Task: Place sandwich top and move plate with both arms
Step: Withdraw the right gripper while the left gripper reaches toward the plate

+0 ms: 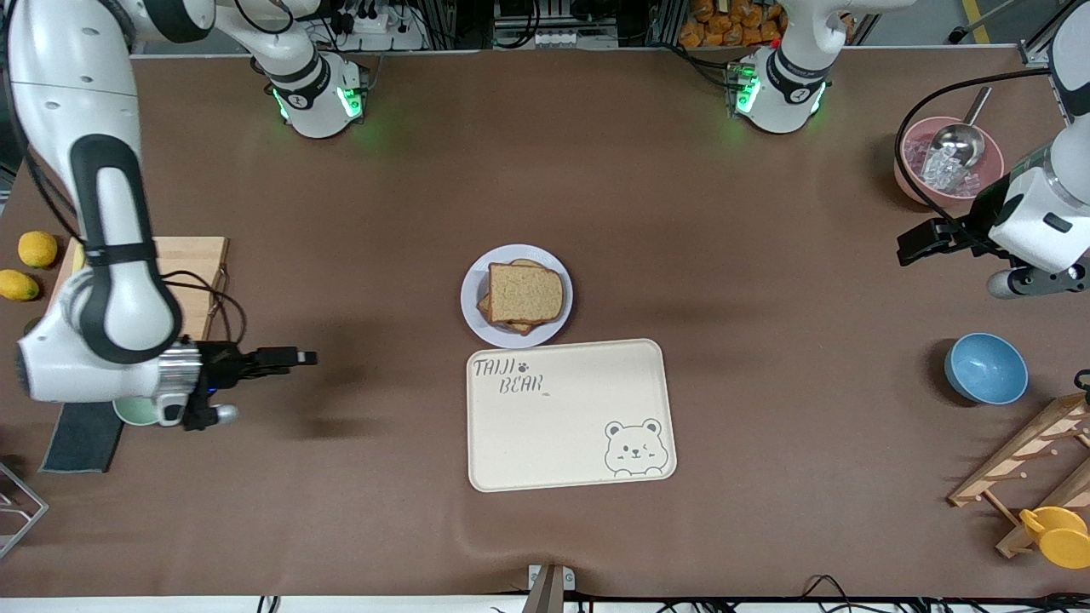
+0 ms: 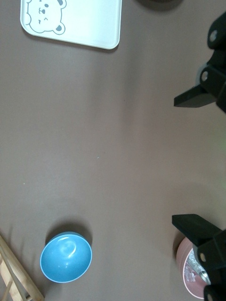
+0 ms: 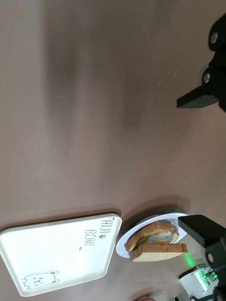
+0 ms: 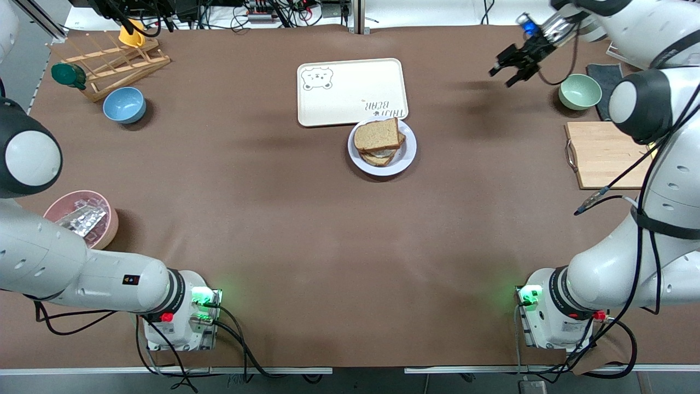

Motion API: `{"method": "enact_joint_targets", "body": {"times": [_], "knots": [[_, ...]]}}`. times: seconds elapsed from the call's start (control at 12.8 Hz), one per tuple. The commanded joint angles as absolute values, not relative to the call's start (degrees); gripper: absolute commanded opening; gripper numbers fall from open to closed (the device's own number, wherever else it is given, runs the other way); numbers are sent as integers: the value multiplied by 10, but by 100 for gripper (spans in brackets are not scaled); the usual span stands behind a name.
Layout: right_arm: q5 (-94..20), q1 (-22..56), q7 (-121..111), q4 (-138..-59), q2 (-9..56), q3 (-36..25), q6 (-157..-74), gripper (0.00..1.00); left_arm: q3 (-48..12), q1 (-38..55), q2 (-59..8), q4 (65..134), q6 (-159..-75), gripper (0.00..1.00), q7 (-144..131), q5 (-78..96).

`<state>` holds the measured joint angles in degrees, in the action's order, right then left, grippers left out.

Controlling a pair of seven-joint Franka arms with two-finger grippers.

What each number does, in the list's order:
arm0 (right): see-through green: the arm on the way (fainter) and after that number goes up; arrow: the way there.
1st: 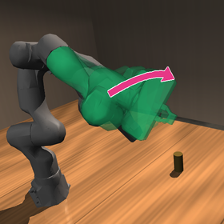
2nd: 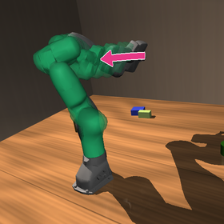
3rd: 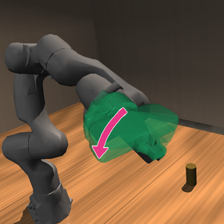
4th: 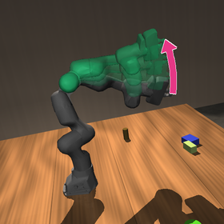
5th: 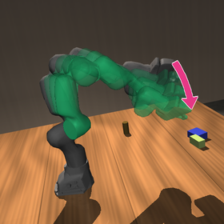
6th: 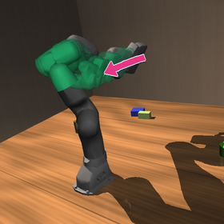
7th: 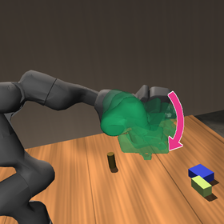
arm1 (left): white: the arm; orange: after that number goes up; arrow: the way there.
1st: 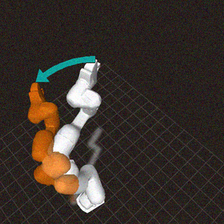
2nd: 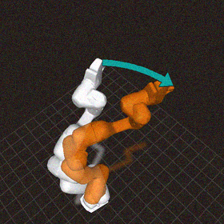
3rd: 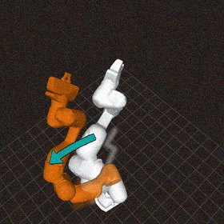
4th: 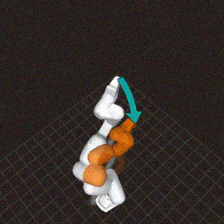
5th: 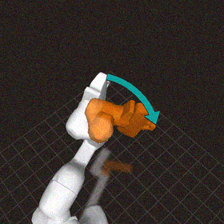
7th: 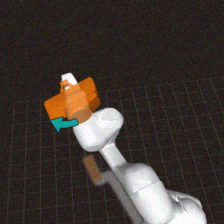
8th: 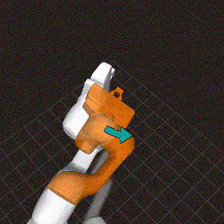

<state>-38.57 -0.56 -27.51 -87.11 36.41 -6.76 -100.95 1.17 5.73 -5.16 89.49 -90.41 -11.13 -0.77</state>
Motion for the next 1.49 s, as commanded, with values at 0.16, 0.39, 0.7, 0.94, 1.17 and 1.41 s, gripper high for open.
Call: {"method": "enact_joint_targets", "body": {"times": [0.16,0.39,0.7,0.94,1.17,1.41], "knots": [[-285,-29,-262,-782,360,-58,-979,100,3,62,-64,897,-923,100,-115,12],[-224,-32,-258,-690,359,-65,-909,100,-1,67,-73,899,-928,100,-130,14],[-223,-52,-216,-621,359,-75,-870,100,-4,77,-83,937,-979,100,-138,15],[-189,-22,-123,-576,356,-75,-840,100,-6,76,-106,1004,-1068,100,-151,121],[-130,0,-76,-581,309,-71,-810,100,-17,78,-155,1019,-1120,100,-155,156],[-98,-7,-127,-655,256,-75,-824,100,-46,76,-159,1089,-1206,100,-147,243]]}}
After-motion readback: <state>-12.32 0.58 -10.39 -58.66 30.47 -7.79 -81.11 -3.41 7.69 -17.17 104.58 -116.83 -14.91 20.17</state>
